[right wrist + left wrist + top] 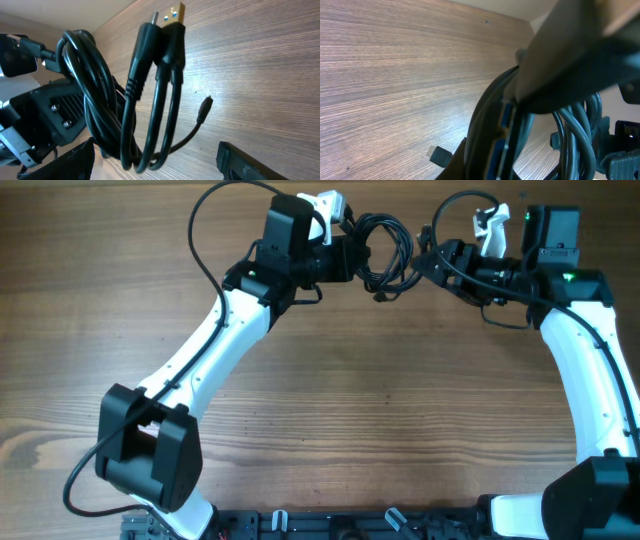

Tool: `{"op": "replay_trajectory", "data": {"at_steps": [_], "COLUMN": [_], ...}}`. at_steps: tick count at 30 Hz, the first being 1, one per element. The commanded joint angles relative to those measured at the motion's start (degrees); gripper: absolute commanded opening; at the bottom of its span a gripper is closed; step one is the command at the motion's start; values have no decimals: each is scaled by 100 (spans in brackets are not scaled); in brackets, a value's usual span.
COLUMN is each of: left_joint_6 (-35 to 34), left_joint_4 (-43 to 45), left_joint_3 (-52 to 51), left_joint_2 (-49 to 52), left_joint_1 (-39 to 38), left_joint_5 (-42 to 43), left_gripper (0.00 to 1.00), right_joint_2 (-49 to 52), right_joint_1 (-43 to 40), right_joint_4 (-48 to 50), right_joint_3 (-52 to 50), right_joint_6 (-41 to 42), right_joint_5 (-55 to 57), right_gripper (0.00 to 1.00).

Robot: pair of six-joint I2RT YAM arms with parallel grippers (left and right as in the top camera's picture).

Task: Untangle cables

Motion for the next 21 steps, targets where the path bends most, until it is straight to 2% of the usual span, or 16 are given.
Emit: {"op": "replay_trajectory", "data": {"at_steps": [1,12,21], "left_joint_6": [68,-133,-640], "left_joint_4": [59,59,63], "left_joint_3": [-4,-4,-4], "left_joint_2": [-170,-170,-170], "left_joint_1": [-26,-63,-81], "left_joint_5": [153,155,153], "left_gripper": [4,4,4], "right_joint_2": [-109,-70,-61], "right_joint_1": [24,273,282], "right_joint_4": [4,-9,11], "right_joint_3": [90,90,90], "right_joint_6": [146,490,638], "right_joint_5": [98,487,549], "right_gripper": [80,80,80]}}
